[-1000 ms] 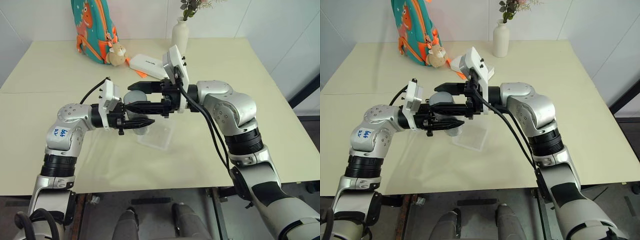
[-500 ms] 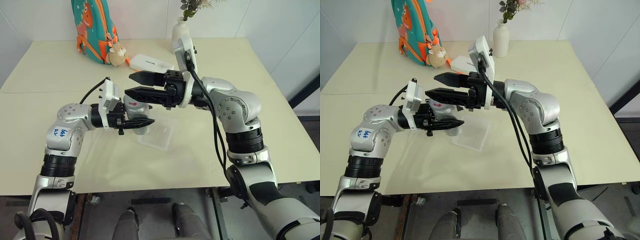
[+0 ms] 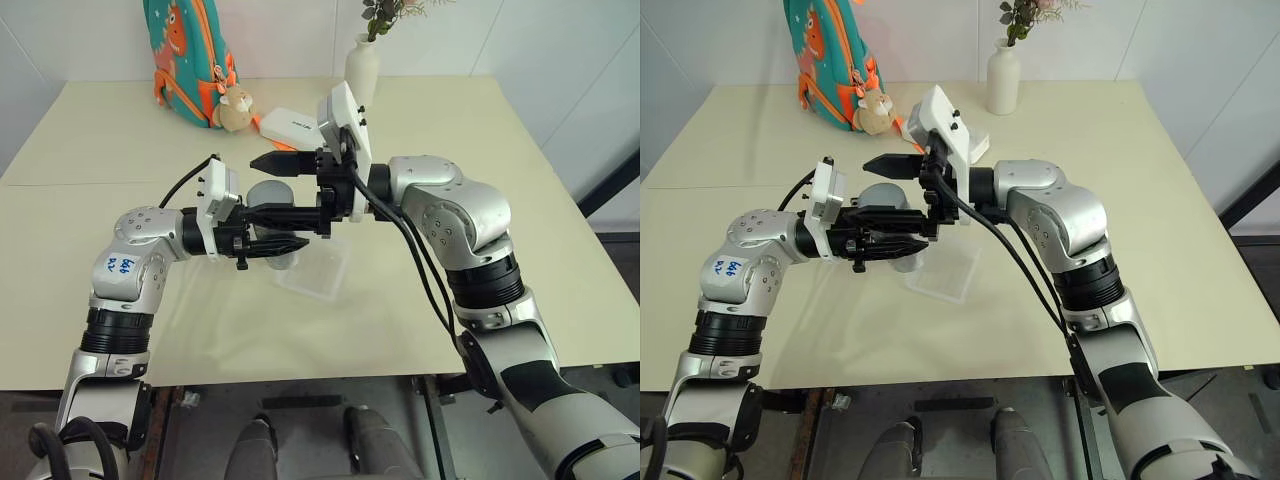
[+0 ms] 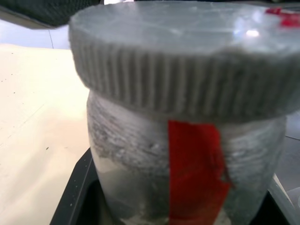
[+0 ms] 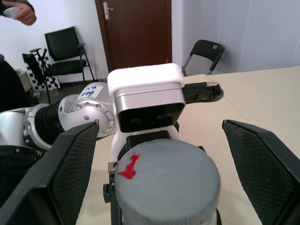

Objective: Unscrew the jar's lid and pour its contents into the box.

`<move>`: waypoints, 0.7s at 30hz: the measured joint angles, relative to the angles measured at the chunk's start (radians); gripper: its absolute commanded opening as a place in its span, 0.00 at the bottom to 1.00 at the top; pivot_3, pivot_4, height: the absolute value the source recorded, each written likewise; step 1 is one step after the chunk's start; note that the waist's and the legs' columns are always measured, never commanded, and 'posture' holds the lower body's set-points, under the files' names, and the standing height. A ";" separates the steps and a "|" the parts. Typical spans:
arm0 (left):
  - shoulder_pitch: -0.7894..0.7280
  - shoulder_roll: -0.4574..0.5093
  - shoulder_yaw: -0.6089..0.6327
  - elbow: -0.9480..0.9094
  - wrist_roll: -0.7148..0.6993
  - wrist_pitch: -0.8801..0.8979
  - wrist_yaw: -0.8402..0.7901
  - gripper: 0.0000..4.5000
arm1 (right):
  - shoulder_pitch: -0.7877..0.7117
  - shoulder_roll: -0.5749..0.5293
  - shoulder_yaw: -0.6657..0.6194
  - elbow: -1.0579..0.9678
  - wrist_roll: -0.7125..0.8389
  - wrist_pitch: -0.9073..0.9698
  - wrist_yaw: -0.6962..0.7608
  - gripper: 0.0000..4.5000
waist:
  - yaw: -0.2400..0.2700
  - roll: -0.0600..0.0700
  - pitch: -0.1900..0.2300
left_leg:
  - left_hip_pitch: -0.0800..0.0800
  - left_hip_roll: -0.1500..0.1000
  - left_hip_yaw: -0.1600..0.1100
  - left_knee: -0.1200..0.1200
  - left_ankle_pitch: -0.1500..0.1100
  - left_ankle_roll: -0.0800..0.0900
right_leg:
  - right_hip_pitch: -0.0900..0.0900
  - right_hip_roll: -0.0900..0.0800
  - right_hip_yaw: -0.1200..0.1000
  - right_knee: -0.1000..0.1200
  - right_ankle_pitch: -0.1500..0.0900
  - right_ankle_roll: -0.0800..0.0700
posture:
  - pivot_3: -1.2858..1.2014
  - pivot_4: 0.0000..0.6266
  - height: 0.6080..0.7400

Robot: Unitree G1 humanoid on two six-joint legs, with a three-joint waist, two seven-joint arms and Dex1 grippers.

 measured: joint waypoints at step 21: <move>0.000 0.001 0.000 0.000 0.000 0.000 0.000 0.44 | 0.003 0.020 -0.028 0.020 0.020 0.021 -0.026 0.71 | -0.001 0.000 0.000 | 0.000 0.000 0.000 0.000 0.000 0.000 | 0.000 0.000 0.000 0.000 0.000 0.000 | 0.52 0.24 1.00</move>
